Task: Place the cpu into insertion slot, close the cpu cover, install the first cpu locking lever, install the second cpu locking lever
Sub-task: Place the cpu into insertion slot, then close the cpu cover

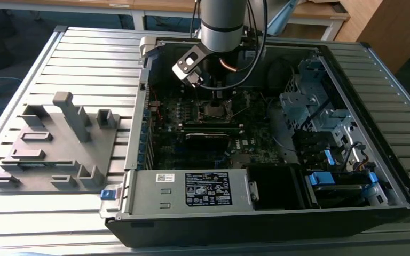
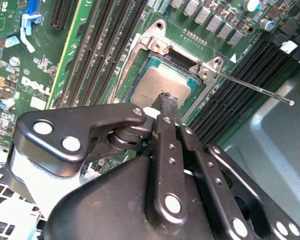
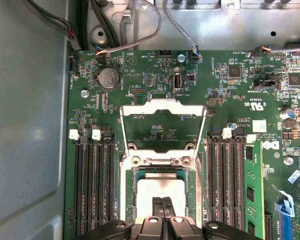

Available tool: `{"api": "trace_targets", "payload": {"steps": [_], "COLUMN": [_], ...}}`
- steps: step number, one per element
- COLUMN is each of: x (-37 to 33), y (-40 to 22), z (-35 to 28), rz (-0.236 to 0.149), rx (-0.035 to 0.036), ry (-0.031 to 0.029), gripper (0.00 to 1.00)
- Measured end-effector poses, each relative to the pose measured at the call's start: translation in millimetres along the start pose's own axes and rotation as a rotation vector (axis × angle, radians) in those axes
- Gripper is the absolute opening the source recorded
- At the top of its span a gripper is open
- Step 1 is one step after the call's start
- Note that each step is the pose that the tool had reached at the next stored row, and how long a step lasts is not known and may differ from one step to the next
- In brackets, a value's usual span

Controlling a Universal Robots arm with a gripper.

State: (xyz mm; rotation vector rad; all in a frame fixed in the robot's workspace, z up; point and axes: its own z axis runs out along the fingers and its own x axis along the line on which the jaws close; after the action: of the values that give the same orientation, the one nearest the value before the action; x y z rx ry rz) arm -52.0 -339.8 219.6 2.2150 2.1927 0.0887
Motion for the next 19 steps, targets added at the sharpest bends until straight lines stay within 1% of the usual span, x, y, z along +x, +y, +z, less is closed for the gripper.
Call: {"api": "trace_targets", "payload": {"steps": [9,10,14,19], "x": [0.0,0.3,0.3,0.4], "y": [0.0,0.6,0.8,0.9], "z": [-0.3,-10.6,-14.0,-14.9], "rz": [0.0,0.0,0.0,0.0], "rx": [0.0,0.0,0.0,0.0], "ry": [0.0,0.0,0.0,0.0002], "gripper": [0.11,0.11,0.11,0.11]}}
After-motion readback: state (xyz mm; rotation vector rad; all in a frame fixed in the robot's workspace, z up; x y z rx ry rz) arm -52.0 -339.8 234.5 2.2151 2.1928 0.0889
